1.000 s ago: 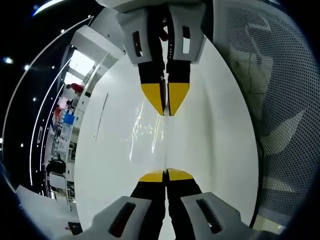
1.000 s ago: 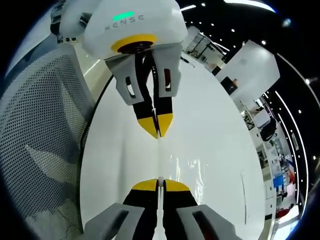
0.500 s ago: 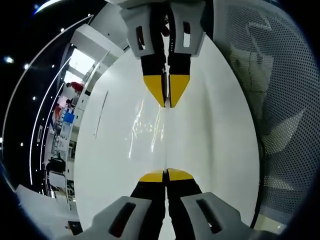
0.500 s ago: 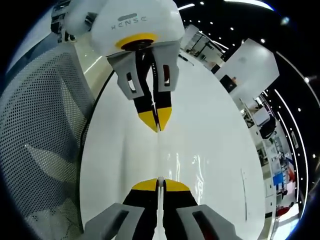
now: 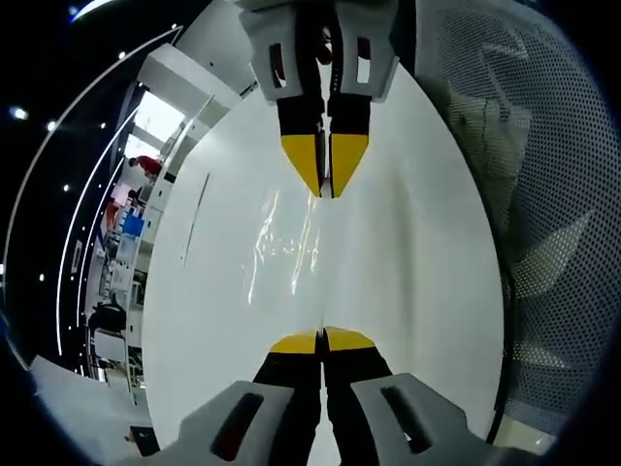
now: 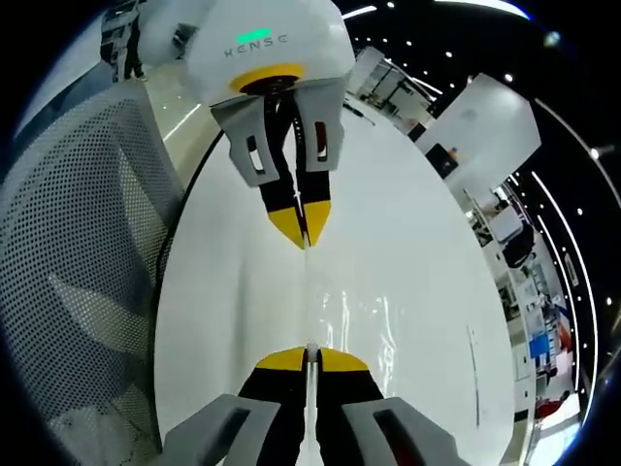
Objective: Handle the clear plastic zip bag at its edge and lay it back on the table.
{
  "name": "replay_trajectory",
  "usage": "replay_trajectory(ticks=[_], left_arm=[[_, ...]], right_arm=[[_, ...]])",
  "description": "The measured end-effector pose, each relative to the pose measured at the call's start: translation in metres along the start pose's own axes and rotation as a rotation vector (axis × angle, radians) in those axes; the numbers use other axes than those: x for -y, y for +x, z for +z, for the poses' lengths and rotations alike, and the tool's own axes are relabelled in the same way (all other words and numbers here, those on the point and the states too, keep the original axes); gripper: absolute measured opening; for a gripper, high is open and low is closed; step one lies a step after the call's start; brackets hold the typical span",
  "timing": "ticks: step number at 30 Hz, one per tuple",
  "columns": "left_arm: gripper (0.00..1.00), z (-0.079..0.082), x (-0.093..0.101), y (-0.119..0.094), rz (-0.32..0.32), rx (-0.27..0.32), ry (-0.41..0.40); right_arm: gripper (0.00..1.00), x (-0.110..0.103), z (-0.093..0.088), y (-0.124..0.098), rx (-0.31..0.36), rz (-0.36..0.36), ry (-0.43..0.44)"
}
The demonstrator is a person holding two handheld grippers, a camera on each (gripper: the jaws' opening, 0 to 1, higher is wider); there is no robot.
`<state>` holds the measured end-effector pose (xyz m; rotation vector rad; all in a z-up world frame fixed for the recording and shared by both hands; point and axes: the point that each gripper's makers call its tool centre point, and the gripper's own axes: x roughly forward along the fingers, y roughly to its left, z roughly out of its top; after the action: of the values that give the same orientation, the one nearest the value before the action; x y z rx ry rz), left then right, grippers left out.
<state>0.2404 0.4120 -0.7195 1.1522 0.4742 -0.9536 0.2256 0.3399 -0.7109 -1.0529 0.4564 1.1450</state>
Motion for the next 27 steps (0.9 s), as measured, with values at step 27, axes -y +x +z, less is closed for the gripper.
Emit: replay_trajectory(ticks=[27], left_arm=[[0.0,-0.009,0.001,-0.003,0.005,-0.019,-0.017]], right_arm=[[0.0,0.0,-0.015,-0.005,-0.025,-0.01,0.019]])
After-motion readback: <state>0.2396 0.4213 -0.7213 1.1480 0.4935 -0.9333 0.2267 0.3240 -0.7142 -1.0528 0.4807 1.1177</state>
